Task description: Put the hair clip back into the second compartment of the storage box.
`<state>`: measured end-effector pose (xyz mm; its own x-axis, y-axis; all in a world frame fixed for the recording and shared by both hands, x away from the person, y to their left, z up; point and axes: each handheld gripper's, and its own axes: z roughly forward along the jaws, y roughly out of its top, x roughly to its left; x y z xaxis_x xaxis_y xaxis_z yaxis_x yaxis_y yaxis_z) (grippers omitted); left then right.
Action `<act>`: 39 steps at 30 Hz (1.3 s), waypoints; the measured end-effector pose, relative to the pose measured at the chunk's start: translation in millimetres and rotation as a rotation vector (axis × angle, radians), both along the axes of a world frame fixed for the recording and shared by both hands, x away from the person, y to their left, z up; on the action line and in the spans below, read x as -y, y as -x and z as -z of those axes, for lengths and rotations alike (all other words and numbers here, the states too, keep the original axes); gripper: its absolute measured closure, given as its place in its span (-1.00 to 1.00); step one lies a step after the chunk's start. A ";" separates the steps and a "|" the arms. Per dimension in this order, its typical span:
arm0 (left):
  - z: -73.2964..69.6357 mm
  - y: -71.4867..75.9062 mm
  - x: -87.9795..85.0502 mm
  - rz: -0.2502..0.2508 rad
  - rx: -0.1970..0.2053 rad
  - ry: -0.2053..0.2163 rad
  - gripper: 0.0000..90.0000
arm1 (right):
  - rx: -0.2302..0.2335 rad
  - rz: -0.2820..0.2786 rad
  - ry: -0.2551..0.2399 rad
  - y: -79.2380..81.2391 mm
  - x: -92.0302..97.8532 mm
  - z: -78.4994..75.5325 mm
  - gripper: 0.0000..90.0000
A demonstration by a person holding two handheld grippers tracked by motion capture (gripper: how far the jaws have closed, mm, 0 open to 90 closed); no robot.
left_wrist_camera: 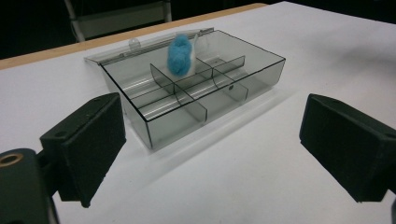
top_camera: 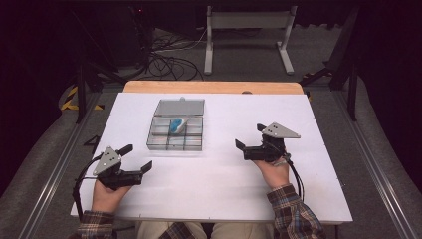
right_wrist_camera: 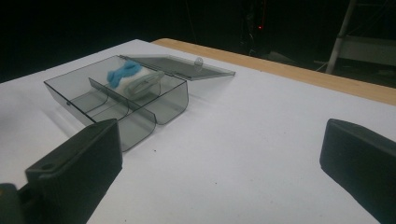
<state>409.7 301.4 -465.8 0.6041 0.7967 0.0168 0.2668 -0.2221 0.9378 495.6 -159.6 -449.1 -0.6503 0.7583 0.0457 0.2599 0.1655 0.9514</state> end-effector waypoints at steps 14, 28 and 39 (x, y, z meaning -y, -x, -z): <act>-0.4 0.7 0.0 -0.009 0.001 0.002 -0.85 | 0.013 -0.001 -0.028 9.5 23.3 1.8 -1.00; -0.4 0.9 -0.6 -0.027 0.009 0.011 -0.87 | 0.021 0.013 -0.014 19.9 42.7 4.1 -1.00; -0.3 1.0 -0.1 -0.029 0.008 0.007 -0.87 | 0.026 0.039 -0.021 30.0 58.7 4.8 -1.00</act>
